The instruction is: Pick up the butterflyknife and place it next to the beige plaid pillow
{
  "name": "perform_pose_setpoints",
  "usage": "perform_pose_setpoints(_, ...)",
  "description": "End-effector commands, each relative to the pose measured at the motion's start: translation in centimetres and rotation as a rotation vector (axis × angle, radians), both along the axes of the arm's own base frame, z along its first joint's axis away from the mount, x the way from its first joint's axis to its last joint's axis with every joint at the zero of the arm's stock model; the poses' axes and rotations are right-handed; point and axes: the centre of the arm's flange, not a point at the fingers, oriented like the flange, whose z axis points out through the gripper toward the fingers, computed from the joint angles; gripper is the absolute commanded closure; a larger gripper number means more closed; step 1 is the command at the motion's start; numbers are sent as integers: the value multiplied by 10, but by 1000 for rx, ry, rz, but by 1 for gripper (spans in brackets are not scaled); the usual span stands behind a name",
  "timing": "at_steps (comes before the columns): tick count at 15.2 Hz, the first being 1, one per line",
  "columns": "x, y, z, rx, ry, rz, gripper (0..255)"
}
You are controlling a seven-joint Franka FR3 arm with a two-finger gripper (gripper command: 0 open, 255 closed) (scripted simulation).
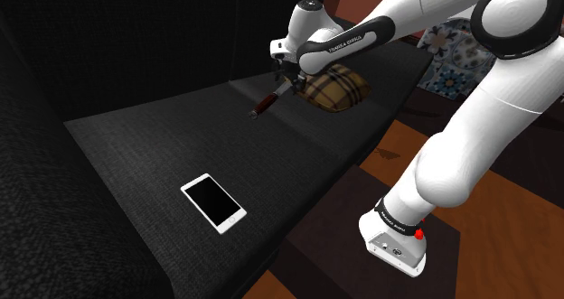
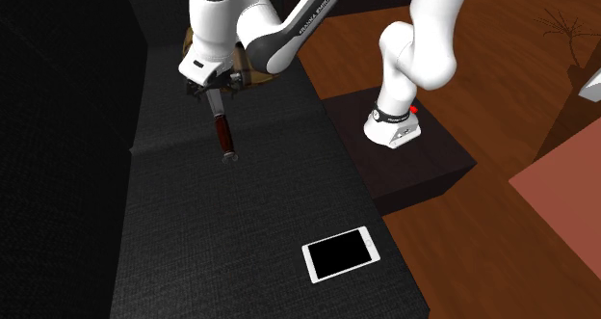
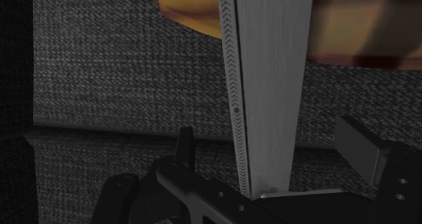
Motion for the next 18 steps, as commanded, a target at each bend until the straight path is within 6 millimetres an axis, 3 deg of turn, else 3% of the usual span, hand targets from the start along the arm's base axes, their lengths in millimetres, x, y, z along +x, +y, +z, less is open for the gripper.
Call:
perform_pose_setpoints(1,0,0,0,0,0,0,255)
perform_pose_setpoints(10,0,0,0,0,0,0,255)
perform_pose_setpoints(18,0,0,42,0,0,0,255)
